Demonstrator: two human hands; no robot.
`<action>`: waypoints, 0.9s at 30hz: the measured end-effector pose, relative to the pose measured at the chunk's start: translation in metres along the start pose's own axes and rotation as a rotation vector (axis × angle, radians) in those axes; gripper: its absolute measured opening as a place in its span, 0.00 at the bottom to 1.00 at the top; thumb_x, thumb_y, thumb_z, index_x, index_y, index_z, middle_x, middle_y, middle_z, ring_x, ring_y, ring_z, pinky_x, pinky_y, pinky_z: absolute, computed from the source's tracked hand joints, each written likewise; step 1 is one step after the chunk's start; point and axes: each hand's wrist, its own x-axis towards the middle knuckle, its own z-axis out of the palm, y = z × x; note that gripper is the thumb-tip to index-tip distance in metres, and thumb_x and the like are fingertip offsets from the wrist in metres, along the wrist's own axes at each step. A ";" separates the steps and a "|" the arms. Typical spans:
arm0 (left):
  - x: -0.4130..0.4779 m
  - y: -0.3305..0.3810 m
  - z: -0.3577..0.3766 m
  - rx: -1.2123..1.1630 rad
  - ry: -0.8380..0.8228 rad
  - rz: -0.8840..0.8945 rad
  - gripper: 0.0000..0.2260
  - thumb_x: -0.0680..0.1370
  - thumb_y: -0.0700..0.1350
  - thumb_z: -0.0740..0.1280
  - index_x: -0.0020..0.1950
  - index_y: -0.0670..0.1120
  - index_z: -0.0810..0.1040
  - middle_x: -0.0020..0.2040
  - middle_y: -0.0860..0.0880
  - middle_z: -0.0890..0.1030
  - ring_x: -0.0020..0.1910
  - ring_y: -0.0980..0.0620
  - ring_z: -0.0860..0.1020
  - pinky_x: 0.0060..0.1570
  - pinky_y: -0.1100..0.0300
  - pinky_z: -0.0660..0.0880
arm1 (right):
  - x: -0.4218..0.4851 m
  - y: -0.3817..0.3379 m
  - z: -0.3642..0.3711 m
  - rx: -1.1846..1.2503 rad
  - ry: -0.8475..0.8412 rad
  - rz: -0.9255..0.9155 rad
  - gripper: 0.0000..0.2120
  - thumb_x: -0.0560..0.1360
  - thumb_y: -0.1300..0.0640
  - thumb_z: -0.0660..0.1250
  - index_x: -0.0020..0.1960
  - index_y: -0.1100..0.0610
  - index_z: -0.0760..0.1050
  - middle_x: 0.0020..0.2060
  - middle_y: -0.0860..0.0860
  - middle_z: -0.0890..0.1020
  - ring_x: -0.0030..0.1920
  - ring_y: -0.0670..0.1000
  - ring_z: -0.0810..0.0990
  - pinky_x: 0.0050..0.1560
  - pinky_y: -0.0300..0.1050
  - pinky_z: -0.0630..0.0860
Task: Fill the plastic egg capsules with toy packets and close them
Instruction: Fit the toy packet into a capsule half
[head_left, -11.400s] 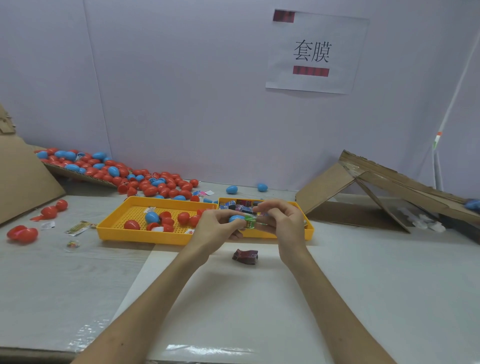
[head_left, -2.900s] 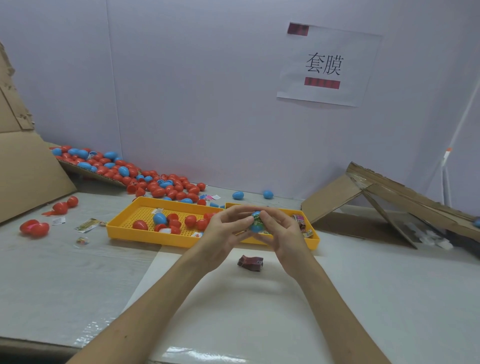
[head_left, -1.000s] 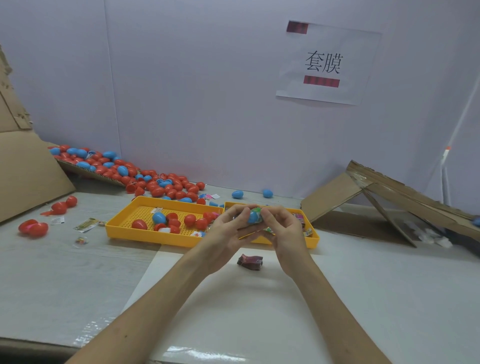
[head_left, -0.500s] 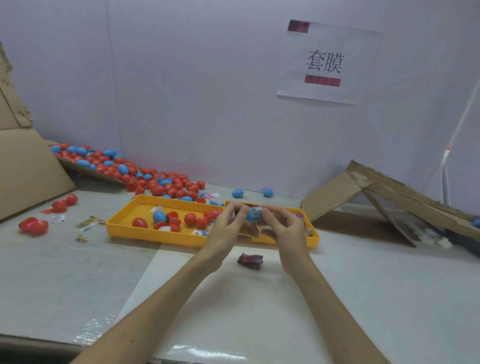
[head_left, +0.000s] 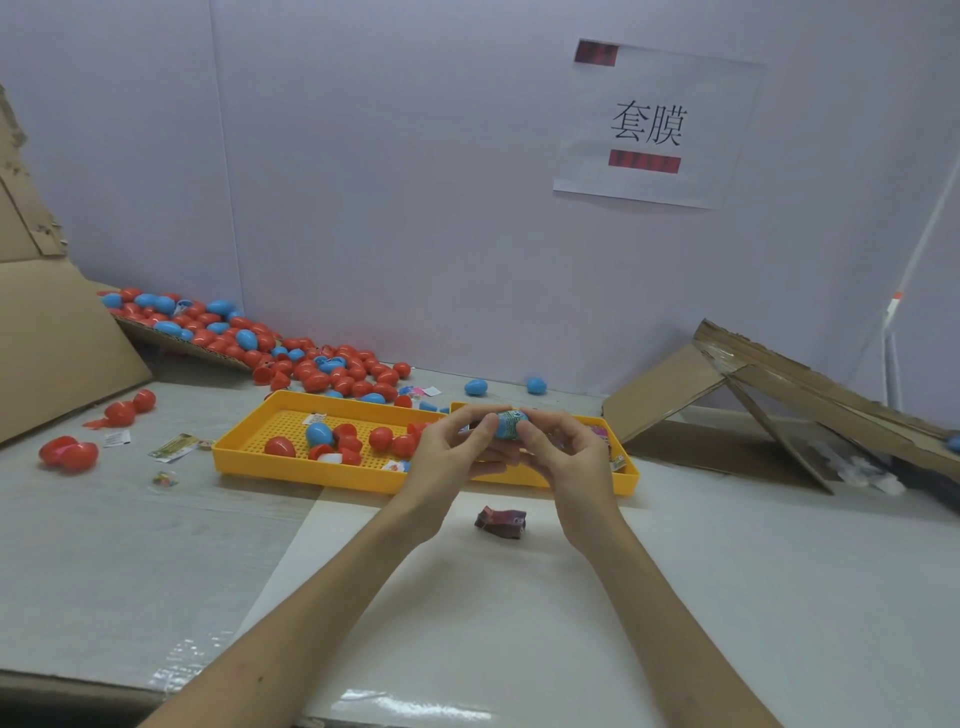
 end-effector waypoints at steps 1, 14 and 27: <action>0.000 0.000 0.000 -0.008 0.000 -0.001 0.10 0.82 0.46 0.65 0.60 0.49 0.82 0.45 0.42 0.87 0.47 0.45 0.86 0.45 0.59 0.82 | 0.000 0.000 -0.001 -0.001 -0.008 0.004 0.15 0.69 0.53 0.75 0.53 0.59 0.84 0.48 0.57 0.86 0.52 0.58 0.85 0.53 0.53 0.82; 0.001 0.000 -0.001 -0.050 -0.015 -0.068 0.13 0.85 0.49 0.60 0.60 0.45 0.81 0.39 0.41 0.84 0.41 0.47 0.84 0.43 0.58 0.81 | -0.001 0.001 0.000 -0.022 -0.058 -0.013 0.12 0.71 0.55 0.76 0.54 0.50 0.85 0.52 0.55 0.86 0.53 0.55 0.85 0.49 0.45 0.82; 0.001 0.001 -0.002 -0.031 0.028 -0.062 0.10 0.84 0.48 0.62 0.55 0.52 0.85 0.39 0.44 0.85 0.41 0.49 0.85 0.41 0.60 0.81 | -0.002 -0.001 0.002 0.048 -0.029 0.005 0.12 0.68 0.55 0.76 0.50 0.54 0.87 0.49 0.56 0.87 0.51 0.56 0.86 0.48 0.42 0.82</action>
